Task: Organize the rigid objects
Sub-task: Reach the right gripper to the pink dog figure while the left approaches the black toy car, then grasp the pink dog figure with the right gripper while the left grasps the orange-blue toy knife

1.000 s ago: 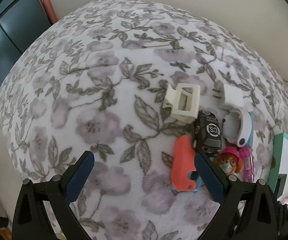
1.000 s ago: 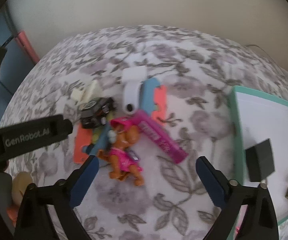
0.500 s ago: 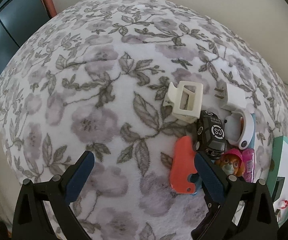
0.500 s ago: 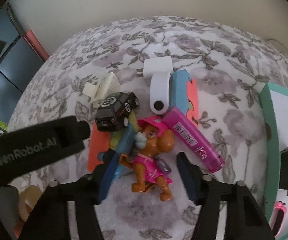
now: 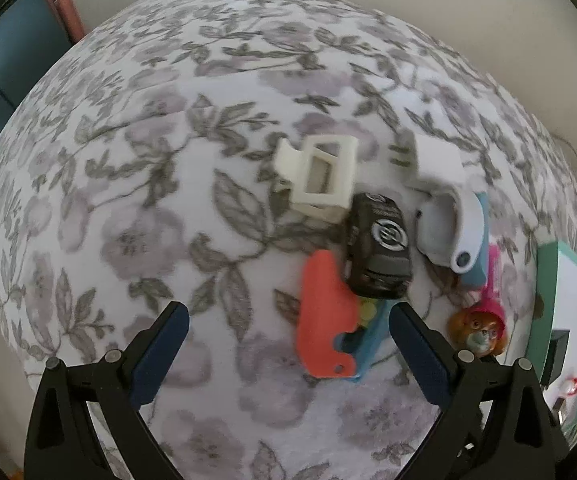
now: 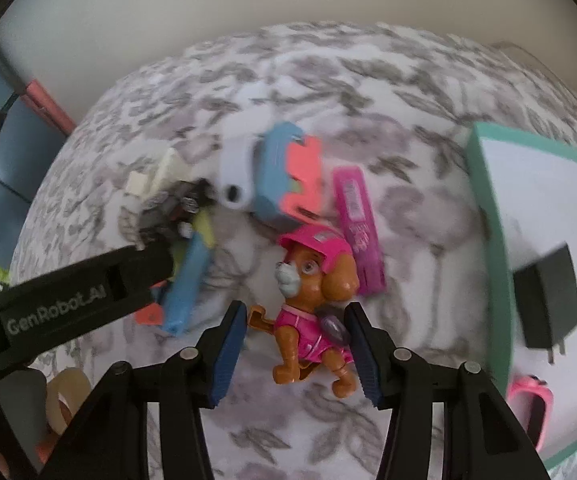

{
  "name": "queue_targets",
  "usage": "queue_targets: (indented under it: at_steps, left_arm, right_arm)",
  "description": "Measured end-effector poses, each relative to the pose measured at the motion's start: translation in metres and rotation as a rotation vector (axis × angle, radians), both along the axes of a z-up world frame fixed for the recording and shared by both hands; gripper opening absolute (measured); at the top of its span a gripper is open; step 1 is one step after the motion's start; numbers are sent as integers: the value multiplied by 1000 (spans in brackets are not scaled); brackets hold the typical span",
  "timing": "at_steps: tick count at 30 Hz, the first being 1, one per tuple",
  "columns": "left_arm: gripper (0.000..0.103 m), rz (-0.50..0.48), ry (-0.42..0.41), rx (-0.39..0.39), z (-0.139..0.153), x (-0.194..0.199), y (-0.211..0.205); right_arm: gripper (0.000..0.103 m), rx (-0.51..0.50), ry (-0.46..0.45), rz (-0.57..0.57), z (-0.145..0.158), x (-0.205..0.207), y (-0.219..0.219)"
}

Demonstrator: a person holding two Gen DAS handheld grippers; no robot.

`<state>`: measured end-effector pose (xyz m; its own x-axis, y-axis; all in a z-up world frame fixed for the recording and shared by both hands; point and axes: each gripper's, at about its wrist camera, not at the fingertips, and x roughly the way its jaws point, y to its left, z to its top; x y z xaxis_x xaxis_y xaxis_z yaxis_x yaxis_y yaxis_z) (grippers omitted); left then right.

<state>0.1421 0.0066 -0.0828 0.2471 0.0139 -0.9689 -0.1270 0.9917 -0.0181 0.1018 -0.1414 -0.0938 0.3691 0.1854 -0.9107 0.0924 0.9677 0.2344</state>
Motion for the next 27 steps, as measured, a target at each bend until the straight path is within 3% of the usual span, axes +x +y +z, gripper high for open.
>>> queue_targets:
  at_steps: [13, 16, 20, 27]
  left_arm:
    - [98, -59, 30, 61, -28, 2, -28]
    - [91, -60, 23, 54, -29, 2, -31]
    - [60, -80, -1, 39, -23, 0, -37]
    - [59, -83, 17, 40, -20, -6, -46]
  right_arm:
    - [52, 51, 43, -92, -4, -10, -37]
    - [53, 58, 43, -96, -3, -12, -39]
    - [53, 52, 41, -92, -2, -13, -39]
    - [53, 56, 46, -100, 0, -22, -42]
